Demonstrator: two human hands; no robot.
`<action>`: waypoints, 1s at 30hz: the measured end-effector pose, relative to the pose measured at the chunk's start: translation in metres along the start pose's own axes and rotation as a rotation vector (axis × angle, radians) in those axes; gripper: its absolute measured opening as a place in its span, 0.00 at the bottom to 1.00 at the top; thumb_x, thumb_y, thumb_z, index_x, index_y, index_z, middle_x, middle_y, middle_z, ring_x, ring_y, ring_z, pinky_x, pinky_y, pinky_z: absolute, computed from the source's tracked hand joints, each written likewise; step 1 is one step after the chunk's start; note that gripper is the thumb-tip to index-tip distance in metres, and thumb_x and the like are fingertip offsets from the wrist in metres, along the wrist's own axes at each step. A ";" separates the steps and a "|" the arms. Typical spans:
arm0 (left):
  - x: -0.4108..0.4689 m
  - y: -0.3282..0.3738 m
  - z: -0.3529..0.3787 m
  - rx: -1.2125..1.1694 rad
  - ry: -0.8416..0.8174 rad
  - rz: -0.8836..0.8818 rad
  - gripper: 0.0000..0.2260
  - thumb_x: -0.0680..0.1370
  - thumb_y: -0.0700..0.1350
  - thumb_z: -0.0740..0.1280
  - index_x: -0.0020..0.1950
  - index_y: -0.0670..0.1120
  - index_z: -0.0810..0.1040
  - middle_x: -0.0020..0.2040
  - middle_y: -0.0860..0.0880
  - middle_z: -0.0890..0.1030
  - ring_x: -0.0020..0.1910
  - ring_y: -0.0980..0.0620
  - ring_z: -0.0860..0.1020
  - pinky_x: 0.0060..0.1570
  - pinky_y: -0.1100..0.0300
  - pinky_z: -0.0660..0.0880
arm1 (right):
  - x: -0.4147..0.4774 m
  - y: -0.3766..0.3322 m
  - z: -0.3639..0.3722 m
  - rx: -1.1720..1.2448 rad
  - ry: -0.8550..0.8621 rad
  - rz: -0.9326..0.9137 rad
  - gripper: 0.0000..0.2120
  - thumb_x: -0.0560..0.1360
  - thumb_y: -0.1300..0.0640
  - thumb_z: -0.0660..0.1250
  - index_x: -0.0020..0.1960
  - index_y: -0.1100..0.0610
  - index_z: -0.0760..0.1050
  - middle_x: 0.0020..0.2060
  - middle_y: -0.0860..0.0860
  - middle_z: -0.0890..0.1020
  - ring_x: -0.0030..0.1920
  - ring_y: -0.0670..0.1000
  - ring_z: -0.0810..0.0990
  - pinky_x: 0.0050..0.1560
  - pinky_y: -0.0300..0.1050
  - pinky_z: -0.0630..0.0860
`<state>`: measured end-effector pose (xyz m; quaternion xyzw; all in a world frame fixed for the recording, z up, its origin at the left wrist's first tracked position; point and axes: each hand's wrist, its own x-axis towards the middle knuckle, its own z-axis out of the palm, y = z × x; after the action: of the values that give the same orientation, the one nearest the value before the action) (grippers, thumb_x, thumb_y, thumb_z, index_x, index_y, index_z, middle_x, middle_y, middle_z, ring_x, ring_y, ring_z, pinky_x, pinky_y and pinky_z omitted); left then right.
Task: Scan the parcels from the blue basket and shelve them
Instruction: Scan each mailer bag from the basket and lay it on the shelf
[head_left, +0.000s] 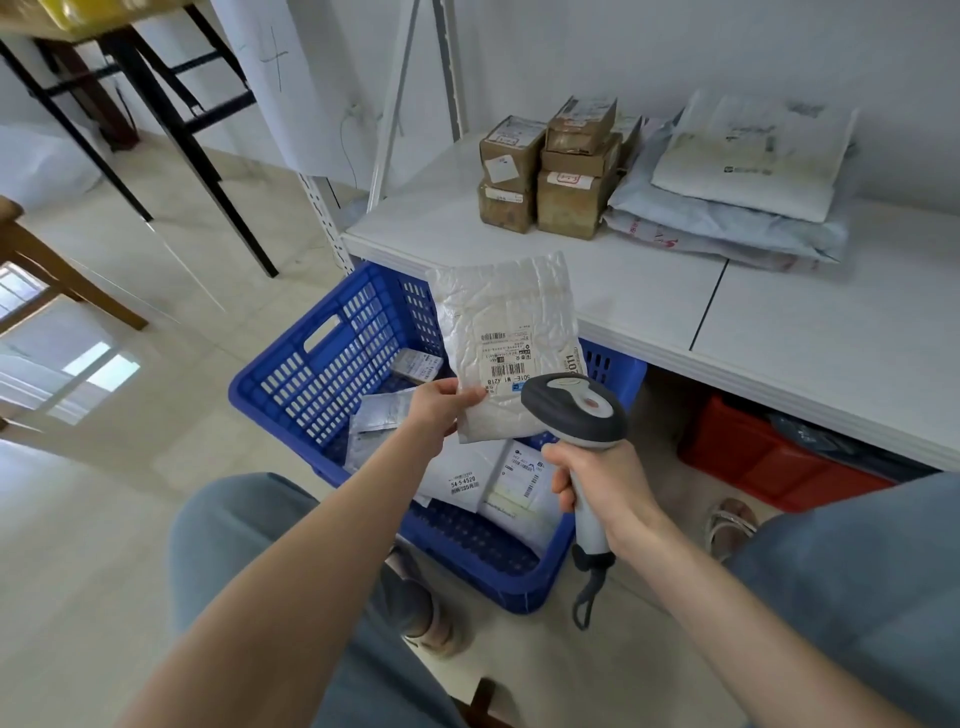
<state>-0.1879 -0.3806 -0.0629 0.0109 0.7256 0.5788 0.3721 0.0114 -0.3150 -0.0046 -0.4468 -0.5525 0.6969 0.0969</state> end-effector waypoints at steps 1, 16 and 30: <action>0.000 0.001 0.001 0.003 0.000 0.001 0.06 0.73 0.38 0.73 0.48 0.42 0.80 0.43 0.48 0.83 0.40 0.53 0.81 0.36 0.61 0.76 | 0.001 -0.001 0.000 0.004 -0.005 0.000 0.08 0.72 0.64 0.68 0.33 0.62 0.76 0.24 0.55 0.76 0.22 0.49 0.69 0.26 0.40 0.68; 0.053 0.068 0.160 -0.104 -0.016 0.007 0.07 0.75 0.36 0.70 0.41 0.41 0.73 0.41 0.44 0.80 0.36 0.49 0.79 0.35 0.55 0.79 | 0.086 -0.085 -0.105 0.166 0.132 -0.159 0.06 0.74 0.63 0.68 0.39 0.61 0.78 0.23 0.53 0.78 0.20 0.47 0.70 0.25 0.38 0.69; 0.086 0.079 0.229 1.070 -0.025 0.485 0.08 0.77 0.50 0.67 0.54 0.48 0.78 0.47 0.51 0.81 0.47 0.50 0.79 0.46 0.54 0.79 | 0.138 -0.105 -0.184 0.348 0.313 -0.136 0.06 0.72 0.63 0.70 0.37 0.61 0.77 0.22 0.53 0.78 0.21 0.50 0.68 0.26 0.41 0.68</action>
<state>-0.1564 -0.1252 -0.0538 0.3696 0.8892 0.2006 0.1804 0.0276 -0.0635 0.0161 -0.4879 -0.4311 0.6957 0.3034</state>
